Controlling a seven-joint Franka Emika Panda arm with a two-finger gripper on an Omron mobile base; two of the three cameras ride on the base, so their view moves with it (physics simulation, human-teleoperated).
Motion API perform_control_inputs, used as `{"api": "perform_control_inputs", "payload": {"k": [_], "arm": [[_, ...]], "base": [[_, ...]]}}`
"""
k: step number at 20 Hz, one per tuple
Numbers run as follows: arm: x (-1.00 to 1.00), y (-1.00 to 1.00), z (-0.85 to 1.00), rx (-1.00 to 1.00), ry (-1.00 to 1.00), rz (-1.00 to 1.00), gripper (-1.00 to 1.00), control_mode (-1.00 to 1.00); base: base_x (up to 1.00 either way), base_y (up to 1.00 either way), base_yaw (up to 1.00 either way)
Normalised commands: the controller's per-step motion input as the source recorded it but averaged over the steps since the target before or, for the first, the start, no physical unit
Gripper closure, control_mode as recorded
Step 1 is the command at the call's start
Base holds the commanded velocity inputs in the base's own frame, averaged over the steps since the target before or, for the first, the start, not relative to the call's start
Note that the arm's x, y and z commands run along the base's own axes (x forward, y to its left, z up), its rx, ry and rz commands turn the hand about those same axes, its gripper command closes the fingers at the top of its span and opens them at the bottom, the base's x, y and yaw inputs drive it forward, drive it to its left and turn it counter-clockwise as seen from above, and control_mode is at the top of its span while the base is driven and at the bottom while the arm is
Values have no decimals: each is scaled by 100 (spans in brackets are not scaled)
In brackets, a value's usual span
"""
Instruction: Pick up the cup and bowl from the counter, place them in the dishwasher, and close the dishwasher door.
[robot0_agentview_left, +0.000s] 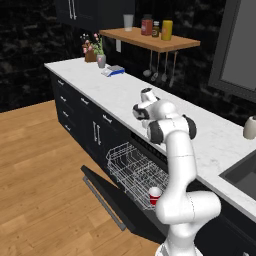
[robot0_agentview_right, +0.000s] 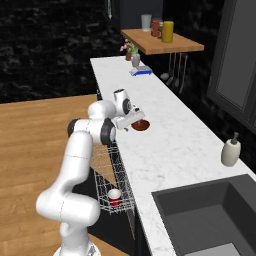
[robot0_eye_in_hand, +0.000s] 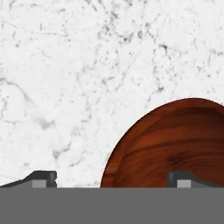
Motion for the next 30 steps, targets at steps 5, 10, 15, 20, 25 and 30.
{"api": "perform_control_inputs", "payload": {"k": [5, 10, 15, 20, 25, 30], "arm": [[4, 0, -16, 0, 0, 0, 100, -100], [-12, 1, -13, 0, 0, 0, 100, -100], [-84, 38, -2, 0, -4, 0, 100, -100], [-100, 80, 0, 0, -13, 0, 100, -100], [-100, 100, -12, -7, -20, 0, 100, -100], [-100, 100, -37, -8, -23, 0, 100, -100]], "base": [[0, 0, 0], [0, 0, 0], [0, 0, 0], [0, 0, 0], [0, 0, 0], [0, 0, 0]]}}
